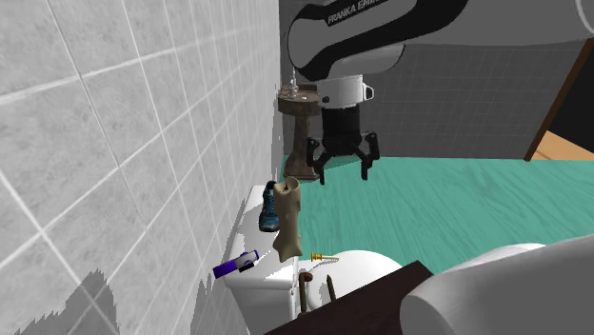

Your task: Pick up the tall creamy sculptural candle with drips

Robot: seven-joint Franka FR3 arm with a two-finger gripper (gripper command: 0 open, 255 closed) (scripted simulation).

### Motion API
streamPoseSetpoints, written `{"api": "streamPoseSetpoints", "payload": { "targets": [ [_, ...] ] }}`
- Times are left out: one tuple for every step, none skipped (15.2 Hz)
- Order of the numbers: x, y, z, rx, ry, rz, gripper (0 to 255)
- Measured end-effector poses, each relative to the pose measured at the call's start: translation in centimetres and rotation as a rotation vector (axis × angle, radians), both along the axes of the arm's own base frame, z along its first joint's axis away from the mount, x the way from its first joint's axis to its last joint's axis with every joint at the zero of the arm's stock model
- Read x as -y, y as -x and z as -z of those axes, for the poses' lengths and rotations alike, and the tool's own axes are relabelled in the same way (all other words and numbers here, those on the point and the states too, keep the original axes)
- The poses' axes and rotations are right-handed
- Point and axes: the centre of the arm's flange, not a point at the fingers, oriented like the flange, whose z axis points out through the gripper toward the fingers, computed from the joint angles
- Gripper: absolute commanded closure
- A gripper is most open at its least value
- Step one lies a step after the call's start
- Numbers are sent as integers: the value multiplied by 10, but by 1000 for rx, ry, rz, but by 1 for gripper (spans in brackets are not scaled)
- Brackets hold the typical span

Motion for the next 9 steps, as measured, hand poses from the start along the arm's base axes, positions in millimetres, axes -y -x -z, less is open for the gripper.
{"api": "streamPoseSetpoints", "payload": {
  "targets": [
    [-3, -11, 7, 4, -2, 42, 0],
    [-6, -19, 14, 8, -4, 83, 0],
    [-8, -29, 21, 12, -6, 126, 0],
    [-11, -38, 28, 16, -9, 167, 0],
    [-11, -48, 33, 20, -10, 210, 0],
    [-13, -57, 38, 24, -13, 251, 0],
    [-14, -66, 47, 27, -15, 293, 0],
    [-13, -78, 50, 32, -17, 335, 0],
    [-11, -89, 56, 36, -19, 377, 0]
  ]
}}
